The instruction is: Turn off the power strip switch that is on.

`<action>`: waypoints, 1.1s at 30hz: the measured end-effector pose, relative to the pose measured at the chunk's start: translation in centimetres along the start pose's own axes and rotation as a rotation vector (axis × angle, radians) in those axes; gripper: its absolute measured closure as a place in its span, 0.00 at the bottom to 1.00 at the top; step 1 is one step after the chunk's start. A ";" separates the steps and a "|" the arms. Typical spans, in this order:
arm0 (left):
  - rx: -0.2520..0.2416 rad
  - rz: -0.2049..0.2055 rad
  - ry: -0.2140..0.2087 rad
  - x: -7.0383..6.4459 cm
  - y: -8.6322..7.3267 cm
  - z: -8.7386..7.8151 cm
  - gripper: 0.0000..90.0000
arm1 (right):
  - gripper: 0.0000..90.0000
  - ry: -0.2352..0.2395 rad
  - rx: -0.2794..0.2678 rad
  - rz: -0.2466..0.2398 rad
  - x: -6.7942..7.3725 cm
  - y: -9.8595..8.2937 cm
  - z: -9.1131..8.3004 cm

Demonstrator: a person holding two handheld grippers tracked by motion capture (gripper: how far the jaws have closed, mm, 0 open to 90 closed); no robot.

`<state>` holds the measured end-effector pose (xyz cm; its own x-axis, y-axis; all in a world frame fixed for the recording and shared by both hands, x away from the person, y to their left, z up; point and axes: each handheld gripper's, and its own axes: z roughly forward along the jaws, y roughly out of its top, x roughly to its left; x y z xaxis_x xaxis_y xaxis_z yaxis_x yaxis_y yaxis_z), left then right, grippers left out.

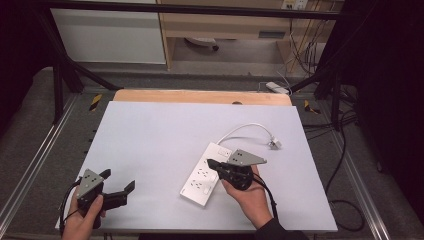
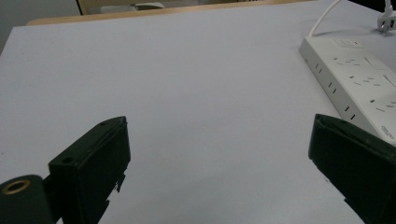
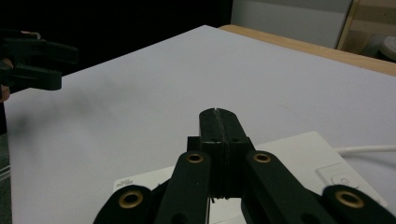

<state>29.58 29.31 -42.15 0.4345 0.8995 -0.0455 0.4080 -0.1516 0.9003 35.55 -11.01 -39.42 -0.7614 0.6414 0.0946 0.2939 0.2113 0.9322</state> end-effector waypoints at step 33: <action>0.002 0.004 -0.001 0.1 0.0 0.0 0.06 | 0.03 -0.176 -0.073 0.006 -2.2 2.8 -3.4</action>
<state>29.61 29.41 -42.11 0.4373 0.8983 -0.0422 0.4077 -0.1562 0.8997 36.06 -14.32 -35.78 -0.6449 0.7630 0.0437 0.2506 0.1571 0.9553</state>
